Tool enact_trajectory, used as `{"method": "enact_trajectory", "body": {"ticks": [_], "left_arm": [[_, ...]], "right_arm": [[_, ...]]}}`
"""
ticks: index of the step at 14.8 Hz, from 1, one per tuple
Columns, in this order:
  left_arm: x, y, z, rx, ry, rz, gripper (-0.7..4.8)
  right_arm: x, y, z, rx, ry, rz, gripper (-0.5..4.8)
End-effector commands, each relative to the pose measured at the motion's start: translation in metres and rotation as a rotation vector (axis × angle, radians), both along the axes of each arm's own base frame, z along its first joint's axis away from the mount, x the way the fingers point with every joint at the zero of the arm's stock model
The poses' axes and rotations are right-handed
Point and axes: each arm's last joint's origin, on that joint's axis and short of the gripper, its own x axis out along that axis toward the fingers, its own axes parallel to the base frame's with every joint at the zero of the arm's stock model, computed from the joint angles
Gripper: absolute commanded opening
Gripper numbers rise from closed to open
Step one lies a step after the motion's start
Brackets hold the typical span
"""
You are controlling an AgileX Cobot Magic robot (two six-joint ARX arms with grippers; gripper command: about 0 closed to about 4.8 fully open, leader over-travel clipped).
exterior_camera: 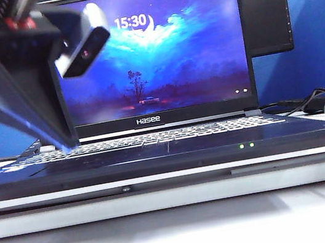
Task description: Close the lid of the black laptop.
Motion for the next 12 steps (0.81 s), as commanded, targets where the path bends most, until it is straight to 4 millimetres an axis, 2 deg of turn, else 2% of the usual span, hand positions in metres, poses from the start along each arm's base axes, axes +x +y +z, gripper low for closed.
{"method": "enact_trajectory", "body": {"ticks": [1,4,12], "left_arm": [[0.004,-0.004,-0.012,0.046,0.044,-0.021,-0.05],[0.006,-0.005,-0.018,0.078,0.050,-0.026,-0.05],[0.011,-0.008,-0.017,0.069,-0.011,-0.014,-0.05]], "right_arm": [[-0.003,-0.002,0.003,-0.027,-0.009,-0.041,-0.05],[-0.004,-0.003,0.000,-0.043,0.022,-0.039,-0.05],[-0.019,-0.005,-0.014,-0.137,0.191,-0.001,-0.05]]}}
